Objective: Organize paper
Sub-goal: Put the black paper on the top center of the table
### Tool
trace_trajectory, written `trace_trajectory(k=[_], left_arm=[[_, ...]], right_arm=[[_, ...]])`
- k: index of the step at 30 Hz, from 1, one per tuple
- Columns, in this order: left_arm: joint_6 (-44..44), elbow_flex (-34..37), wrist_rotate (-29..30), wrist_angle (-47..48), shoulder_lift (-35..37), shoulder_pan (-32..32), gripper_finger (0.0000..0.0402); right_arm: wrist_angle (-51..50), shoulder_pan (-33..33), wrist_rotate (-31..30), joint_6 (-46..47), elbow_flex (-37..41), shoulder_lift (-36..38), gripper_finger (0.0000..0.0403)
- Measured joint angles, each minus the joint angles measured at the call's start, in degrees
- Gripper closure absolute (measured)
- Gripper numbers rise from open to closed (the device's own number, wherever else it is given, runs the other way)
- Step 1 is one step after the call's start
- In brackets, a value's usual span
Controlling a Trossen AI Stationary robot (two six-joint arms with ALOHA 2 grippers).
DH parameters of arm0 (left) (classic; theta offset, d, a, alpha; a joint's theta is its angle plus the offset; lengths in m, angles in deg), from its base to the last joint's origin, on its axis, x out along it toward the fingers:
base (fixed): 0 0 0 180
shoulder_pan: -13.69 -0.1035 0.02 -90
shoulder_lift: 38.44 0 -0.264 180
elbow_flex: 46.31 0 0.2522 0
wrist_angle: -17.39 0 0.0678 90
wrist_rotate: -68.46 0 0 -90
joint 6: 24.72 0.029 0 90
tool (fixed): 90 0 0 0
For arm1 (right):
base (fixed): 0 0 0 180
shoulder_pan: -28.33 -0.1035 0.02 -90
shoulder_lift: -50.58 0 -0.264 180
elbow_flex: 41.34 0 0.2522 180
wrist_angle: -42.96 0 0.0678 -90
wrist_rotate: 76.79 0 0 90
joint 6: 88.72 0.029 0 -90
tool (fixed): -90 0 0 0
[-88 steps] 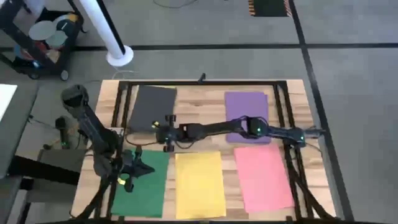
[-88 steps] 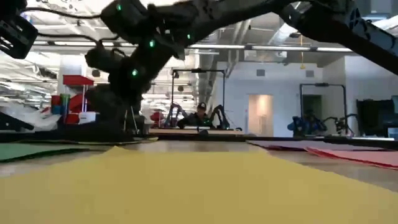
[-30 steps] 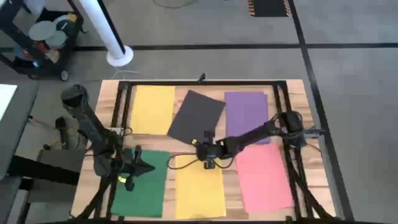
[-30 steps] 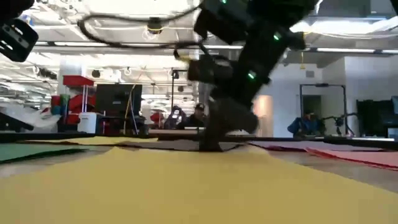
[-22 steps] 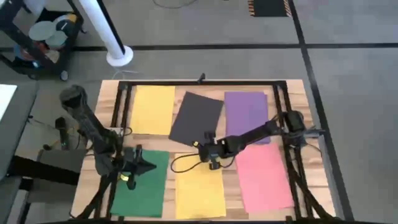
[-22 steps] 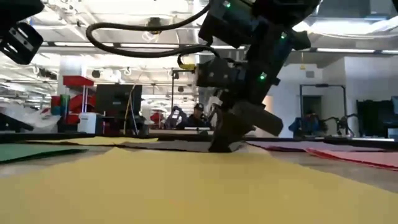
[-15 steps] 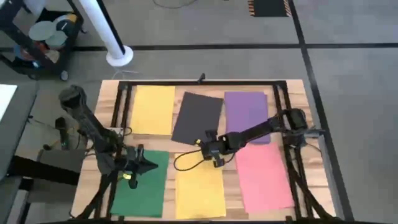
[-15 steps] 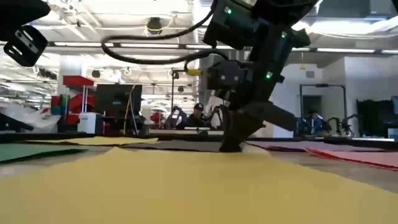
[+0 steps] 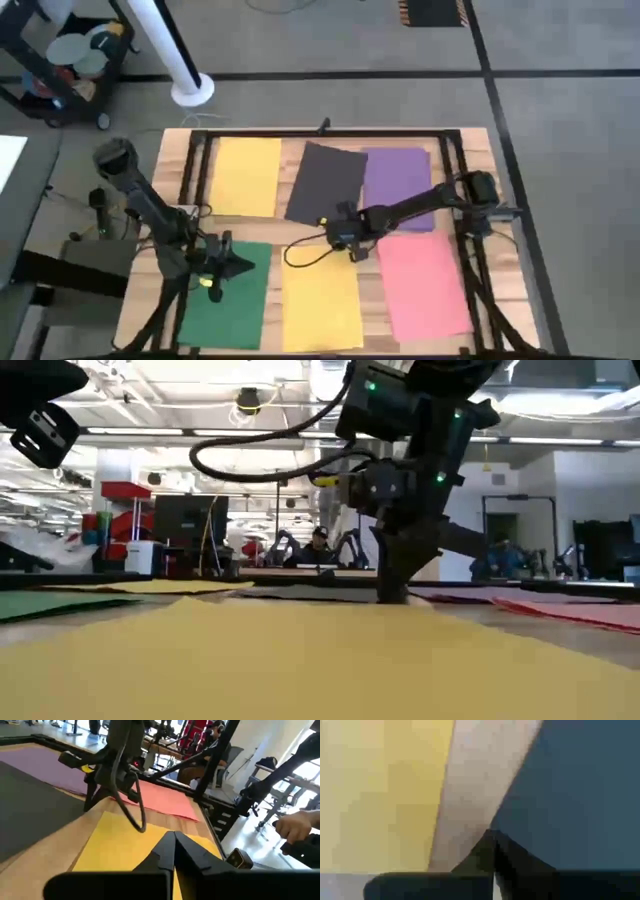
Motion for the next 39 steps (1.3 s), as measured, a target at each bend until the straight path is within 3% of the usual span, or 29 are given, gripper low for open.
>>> trace_trajectory(k=[10,18,27,32,39], left_arm=[[0.36,-0.01,0.02,0.29,0.01,0.00,0.0401],[0.28,0.01,0.11,0.33,0.01,0.00,0.0402],[-0.15,0.01,0.22,0.35,0.01,0.00,0.0402],[-1.34,0.01,3.39,0.33,0.01,0.00,0.0401],[-1.27,0.00,3.52,0.33,0.01,0.00,0.0401]], right_arm=[[-0.29,0.00,-1.84,6.76,-0.07,0.00,0.0400],[-1.51,0.02,-2.47,14.04,-0.07,0.00,0.0344],[-1.46,-1.19,2.37,23.25,-0.17,0.00,0.0301],[-2.74,-1.59,4.68,29.16,-1.42,0.00,0.0294],[-2.78,-1.73,3.91,30.77,-4.51,0.00,0.0293]])
